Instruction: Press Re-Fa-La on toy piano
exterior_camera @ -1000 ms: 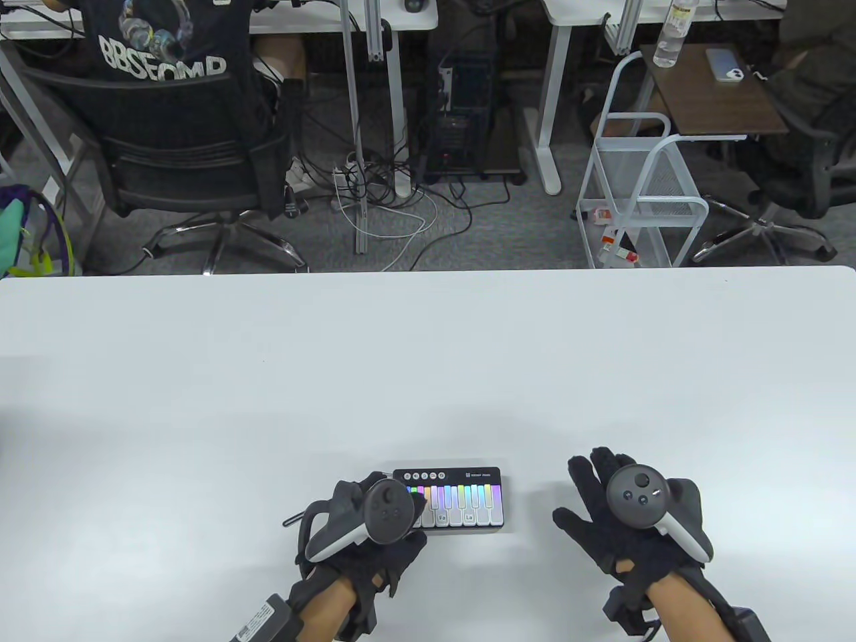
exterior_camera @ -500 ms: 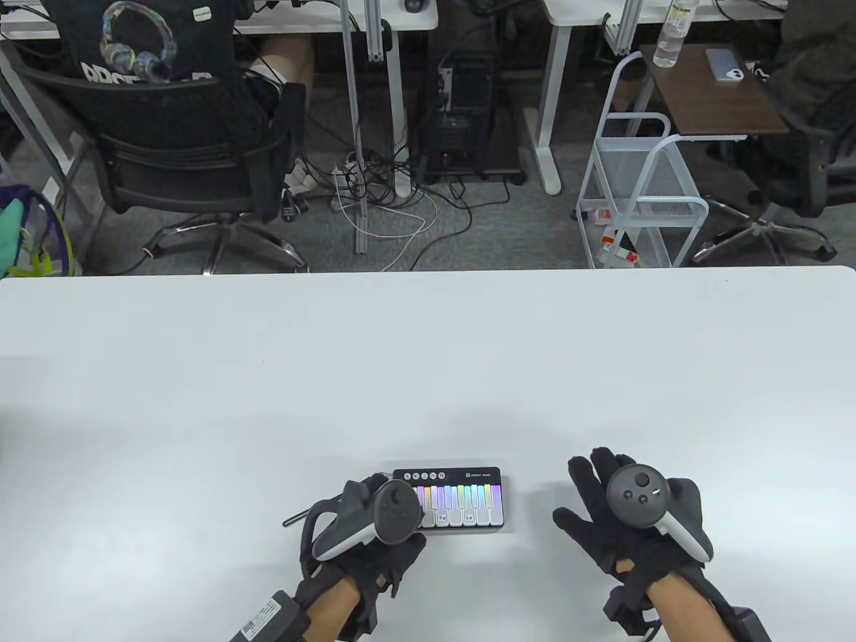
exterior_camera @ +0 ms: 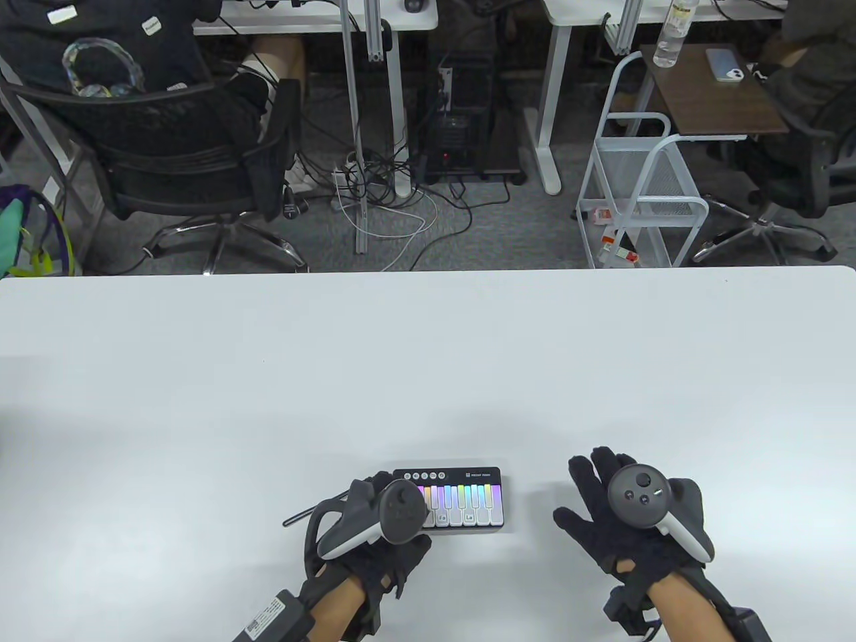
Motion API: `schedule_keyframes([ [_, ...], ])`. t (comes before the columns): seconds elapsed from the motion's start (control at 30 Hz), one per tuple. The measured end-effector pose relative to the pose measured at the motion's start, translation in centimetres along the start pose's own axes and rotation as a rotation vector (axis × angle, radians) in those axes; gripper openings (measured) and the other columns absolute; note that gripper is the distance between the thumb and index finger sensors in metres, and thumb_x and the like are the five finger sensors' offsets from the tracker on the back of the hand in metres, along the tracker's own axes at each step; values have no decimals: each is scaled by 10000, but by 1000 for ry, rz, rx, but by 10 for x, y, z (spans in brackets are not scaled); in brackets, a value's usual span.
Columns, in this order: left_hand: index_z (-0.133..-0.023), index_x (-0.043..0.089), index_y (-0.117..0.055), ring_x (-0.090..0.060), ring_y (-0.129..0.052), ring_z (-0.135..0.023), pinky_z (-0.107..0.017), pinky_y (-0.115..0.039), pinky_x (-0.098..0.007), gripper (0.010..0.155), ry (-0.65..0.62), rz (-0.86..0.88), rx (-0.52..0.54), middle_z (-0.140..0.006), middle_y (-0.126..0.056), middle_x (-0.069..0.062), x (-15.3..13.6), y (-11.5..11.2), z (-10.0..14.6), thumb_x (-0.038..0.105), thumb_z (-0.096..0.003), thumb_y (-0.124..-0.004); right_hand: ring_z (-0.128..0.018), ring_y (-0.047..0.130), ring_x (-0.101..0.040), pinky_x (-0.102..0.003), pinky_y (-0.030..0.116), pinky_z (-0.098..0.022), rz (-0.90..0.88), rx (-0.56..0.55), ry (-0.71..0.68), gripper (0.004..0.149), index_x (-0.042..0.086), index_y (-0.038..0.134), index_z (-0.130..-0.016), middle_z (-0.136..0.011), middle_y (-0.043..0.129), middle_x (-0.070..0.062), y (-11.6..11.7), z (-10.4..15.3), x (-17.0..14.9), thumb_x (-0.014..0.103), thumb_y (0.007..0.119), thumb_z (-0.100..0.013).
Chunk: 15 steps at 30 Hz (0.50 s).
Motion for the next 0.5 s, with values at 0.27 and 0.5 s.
schedule_keyframes([
  [0.27, -1018, 283, -638, -359, -371, -1093, -755, -381, -609, 597, -26, 8, -5, -1131, -466, -28, 13, -1, -5, 538, -484, -712, -1044, 98, -491, -716, 190, -701, -2, -1, -1, 810, 241, 333, -1061, -1137, 131, -124, 0, 0, 0, 578, 691, -417],
  [0.5, -1019, 287, -638, -357, -365, -1095, -757, -375, -607, 595, -31, -16, -16, -1133, -459, -26, 20, -4, -10, 538, -485, -711, -1043, 99, -492, -715, 192, -701, -3, -1, -2, 810, 241, 334, -1061, -1137, 131, -124, -1, 1, 0, 578, 690, -417],
])
Point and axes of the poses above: the tracker on the back of each hand, its own x axis roughly to the thumb side, its own z axis roughly from the fingertips to the wrist, y = z × x, the point moved 1 cm from there along -z, roughly from the wrist to the fingertips
